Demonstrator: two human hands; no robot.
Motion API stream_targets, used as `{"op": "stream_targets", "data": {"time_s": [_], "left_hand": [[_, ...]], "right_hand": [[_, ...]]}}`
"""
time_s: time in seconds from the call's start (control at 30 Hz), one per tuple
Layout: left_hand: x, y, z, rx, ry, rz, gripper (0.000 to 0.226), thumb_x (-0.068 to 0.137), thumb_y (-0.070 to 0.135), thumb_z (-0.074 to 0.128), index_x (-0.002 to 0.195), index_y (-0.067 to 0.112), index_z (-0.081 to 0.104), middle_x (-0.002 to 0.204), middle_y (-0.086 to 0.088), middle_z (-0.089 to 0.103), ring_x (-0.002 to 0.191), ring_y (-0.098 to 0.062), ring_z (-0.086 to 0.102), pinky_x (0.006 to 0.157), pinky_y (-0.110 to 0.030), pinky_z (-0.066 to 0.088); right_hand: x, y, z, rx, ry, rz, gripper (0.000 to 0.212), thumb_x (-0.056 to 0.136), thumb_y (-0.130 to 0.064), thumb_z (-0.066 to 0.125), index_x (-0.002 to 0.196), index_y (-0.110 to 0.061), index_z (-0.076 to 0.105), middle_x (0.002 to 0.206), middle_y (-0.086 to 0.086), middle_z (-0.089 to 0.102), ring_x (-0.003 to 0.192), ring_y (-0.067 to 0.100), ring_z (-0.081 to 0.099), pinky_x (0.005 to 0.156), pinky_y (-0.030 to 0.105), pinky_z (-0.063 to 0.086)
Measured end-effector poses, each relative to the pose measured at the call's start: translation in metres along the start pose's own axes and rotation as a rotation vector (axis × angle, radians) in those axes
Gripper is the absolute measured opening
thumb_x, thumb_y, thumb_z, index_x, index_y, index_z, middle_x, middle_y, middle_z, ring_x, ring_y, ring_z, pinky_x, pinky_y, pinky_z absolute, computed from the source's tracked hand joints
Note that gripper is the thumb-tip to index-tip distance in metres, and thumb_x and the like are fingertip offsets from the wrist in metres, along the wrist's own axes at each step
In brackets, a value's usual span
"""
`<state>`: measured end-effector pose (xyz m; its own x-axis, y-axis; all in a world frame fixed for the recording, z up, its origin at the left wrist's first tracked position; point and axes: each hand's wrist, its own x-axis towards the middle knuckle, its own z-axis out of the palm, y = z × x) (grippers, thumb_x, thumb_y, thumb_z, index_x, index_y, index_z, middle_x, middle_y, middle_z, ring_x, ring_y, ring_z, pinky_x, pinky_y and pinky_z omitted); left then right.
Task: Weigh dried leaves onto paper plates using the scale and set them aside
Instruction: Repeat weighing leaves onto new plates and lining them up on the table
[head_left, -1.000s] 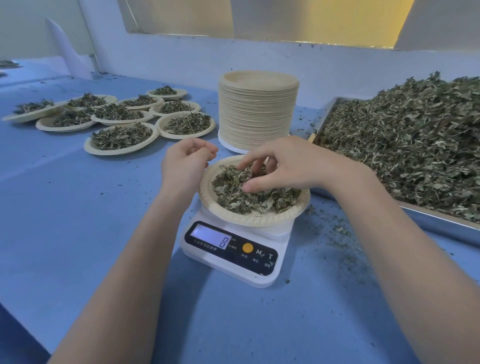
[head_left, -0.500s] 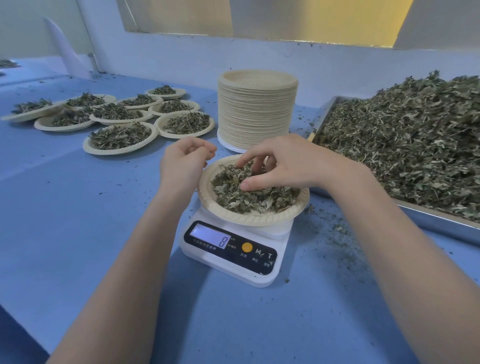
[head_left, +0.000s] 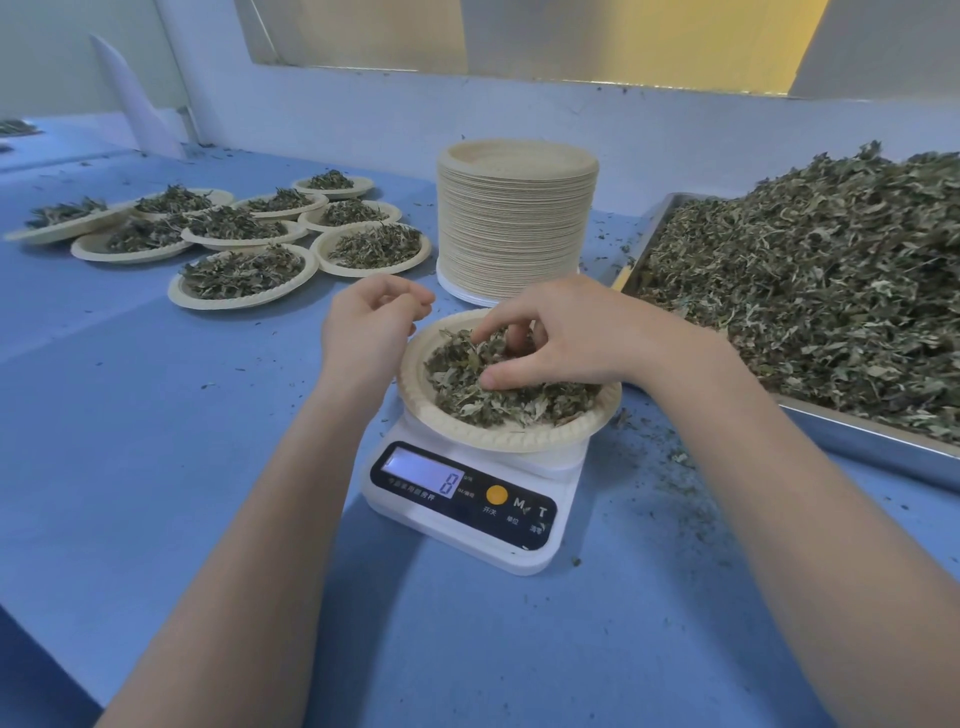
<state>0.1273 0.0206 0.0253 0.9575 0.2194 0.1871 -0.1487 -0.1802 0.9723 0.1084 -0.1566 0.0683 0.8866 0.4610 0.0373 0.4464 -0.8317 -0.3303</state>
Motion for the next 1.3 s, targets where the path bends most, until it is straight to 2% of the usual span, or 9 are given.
{"op": "stream_targets", "data": {"time_s": [0.23,0.47,0.53,0.6,0.67,0.77,0.97,1.1,1.3], "left_hand": [[0.001,0.0,-0.001,0.0,0.006,-0.002,0.023,0.083,0.005,0.054,0.073,0.022,0.066,0.079,0.007,0.065,0.069,-0.002,0.056,0.065,-0.022,0.041],[0.001,0.0,-0.002,-0.002,0.002,0.006,0.023,0.084,0.005,0.054,0.073,0.021,0.066,0.081,0.005,0.065,0.068,-0.003,0.056,0.064,-0.021,0.041],[0.001,0.0,-0.002,0.003,0.004,0.011,0.023,0.084,0.005,0.053,0.074,0.021,0.065,0.082,0.004,0.065,0.068,-0.003,0.056,0.063,-0.02,0.04],[0.0,0.0,-0.002,0.004,0.004,0.015,0.023,0.084,0.004,0.053,0.074,0.02,0.065,0.082,0.004,0.065,0.067,-0.001,0.056,0.061,-0.018,0.04],[0.0,0.0,-0.001,0.006,0.004,0.018,0.023,0.085,0.004,0.053,0.074,0.02,0.065,0.081,0.005,0.065,0.065,0.002,0.056,0.06,-0.016,0.04],[0.0,-0.001,0.0,0.02,0.004,0.02,0.023,0.085,0.004,0.053,0.074,0.021,0.065,0.081,0.006,0.065,0.065,0.003,0.056,0.06,-0.017,0.04],[0.001,-0.002,-0.001,0.016,0.003,0.023,0.024,0.085,0.004,0.053,0.073,0.021,0.065,0.08,0.007,0.065,0.068,0.0,0.056,0.062,-0.018,0.041],[0.001,-0.002,-0.001,0.015,0.002,0.019,0.024,0.085,0.004,0.053,0.074,0.021,0.065,0.08,0.007,0.065,0.068,-0.001,0.056,0.063,-0.018,0.041],[0.002,-0.002,-0.002,0.015,0.005,0.013,0.022,0.084,0.004,0.053,0.075,0.02,0.065,0.082,0.005,0.065,0.07,-0.004,0.056,0.062,-0.02,0.04]], "right_hand": [[0.0,-0.002,-0.003,-0.015,0.127,-0.027,0.012,0.087,-0.032,0.066,0.093,-0.026,0.074,0.081,-0.017,0.064,0.075,-0.005,0.056,0.062,0.004,0.04],[-0.009,0.012,-0.022,0.099,0.392,0.029,0.005,0.087,-0.029,0.067,0.086,-0.034,0.067,0.072,-0.028,0.055,0.062,-0.021,0.051,0.059,-0.004,0.035],[-0.013,0.02,-0.031,0.043,0.53,0.098,0.007,0.089,-0.028,0.064,0.092,-0.032,0.07,0.073,-0.022,0.058,0.065,-0.011,0.053,0.059,-0.003,0.034],[-0.017,0.033,-0.037,-0.092,0.616,0.244,0.014,0.091,-0.026,0.061,0.098,-0.025,0.073,0.085,-0.007,0.065,0.078,0.008,0.058,0.069,0.011,0.041],[-0.021,0.048,-0.039,-0.324,0.535,0.451,0.017,0.091,-0.028,0.06,0.101,-0.023,0.072,0.105,0.009,0.064,0.098,0.029,0.057,0.078,0.032,0.046],[-0.023,0.055,-0.033,-0.421,0.338,0.557,0.024,0.087,-0.032,0.066,0.11,-0.028,0.069,0.119,0.014,0.057,0.11,0.035,0.052,0.087,0.041,0.046],[-0.007,0.035,-0.024,-0.064,0.299,0.271,0.019,0.084,-0.035,0.069,0.103,-0.031,0.07,0.095,-0.008,0.063,0.076,0.003,0.052,0.075,0.022,0.038],[-0.004,0.027,-0.016,0.03,0.251,0.178,0.016,0.081,-0.041,0.071,0.096,-0.037,0.07,0.091,-0.013,0.065,0.078,-0.004,0.055,0.063,0.012,0.036],[-0.003,0.019,-0.012,0.112,0.192,0.117,0.022,0.079,-0.048,0.07,0.098,-0.037,0.07,0.087,-0.019,0.064,0.082,-0.007,0.056,0.068,0.009,0.04]]}}
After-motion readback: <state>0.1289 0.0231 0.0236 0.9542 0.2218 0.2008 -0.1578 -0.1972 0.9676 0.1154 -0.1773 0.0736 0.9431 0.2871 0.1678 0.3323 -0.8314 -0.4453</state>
